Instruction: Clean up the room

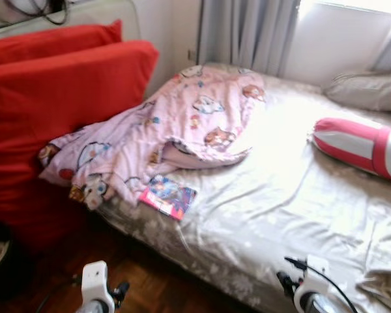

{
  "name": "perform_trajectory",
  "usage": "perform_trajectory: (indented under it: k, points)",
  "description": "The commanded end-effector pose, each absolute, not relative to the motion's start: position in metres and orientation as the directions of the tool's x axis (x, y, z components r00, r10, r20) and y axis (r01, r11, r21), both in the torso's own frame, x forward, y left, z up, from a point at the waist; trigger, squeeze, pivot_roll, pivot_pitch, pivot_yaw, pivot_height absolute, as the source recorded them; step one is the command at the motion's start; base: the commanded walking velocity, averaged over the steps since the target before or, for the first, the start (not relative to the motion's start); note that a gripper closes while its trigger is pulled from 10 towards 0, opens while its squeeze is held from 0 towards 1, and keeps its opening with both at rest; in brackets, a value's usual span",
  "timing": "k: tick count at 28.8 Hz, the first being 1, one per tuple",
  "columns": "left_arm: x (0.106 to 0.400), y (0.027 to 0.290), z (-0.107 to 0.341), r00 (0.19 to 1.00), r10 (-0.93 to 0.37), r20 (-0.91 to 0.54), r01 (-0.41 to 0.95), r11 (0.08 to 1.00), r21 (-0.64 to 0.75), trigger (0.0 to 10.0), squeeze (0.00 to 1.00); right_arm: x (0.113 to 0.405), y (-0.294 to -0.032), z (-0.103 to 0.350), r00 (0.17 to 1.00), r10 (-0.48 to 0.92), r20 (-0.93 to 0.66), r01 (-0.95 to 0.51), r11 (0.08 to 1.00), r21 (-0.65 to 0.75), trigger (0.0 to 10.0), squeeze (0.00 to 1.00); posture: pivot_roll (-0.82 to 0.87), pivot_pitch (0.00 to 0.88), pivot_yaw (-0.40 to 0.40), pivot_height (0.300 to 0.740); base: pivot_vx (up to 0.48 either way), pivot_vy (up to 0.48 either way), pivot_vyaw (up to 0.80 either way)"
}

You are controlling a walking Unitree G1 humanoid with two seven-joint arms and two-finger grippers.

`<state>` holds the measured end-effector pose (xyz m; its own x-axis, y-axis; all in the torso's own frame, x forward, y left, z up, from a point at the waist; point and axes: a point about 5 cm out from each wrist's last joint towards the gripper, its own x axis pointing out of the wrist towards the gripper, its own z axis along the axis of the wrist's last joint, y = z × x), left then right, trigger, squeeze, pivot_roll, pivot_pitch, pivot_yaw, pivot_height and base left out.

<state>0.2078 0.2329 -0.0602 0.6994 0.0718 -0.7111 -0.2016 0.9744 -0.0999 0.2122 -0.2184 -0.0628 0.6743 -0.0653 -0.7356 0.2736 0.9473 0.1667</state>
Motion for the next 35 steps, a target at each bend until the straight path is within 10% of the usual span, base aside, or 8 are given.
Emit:
perform_trajectory:
  k: [1,19,35]
  points:
    - [0.2029,0.2275,-0.0647,0.681,0.056,-0.730,-0.195,0.975,-0.107,10.0,0.00,0.2095,-0.2230,-0.0635,0.666,-0.081,-0.742,0.287,0.945,0.155,10.0,0.00,0.10,0.000,-0.010,0.740,0.000,-0.405,-0.75]
    - [0.2044,0.2286,-0.0636,0.684,0.061,-0.727,-0.199,0.974,-0.105,10.0,0.00,0.2112,-0.2223,-0.0628,0.667,-0.079,-0.741,0.282,0.947,0.154,10.0,0.00,0.10,0.000,-0.008,0.740,0.000,-0.405,-0.70]
    - [0.2054,0.2297,-0.0629,0.685,0.070,-0.725,-0.206,0.973,-0.100,10.0,0.00,0.2131,-0.2219,-0.0615,0.680,-0.088,-0.728,0.294,0.942,0.160,10.0,0.00,0.09,0.000,-0.002,0.740,0.000,-0.227,0.00]
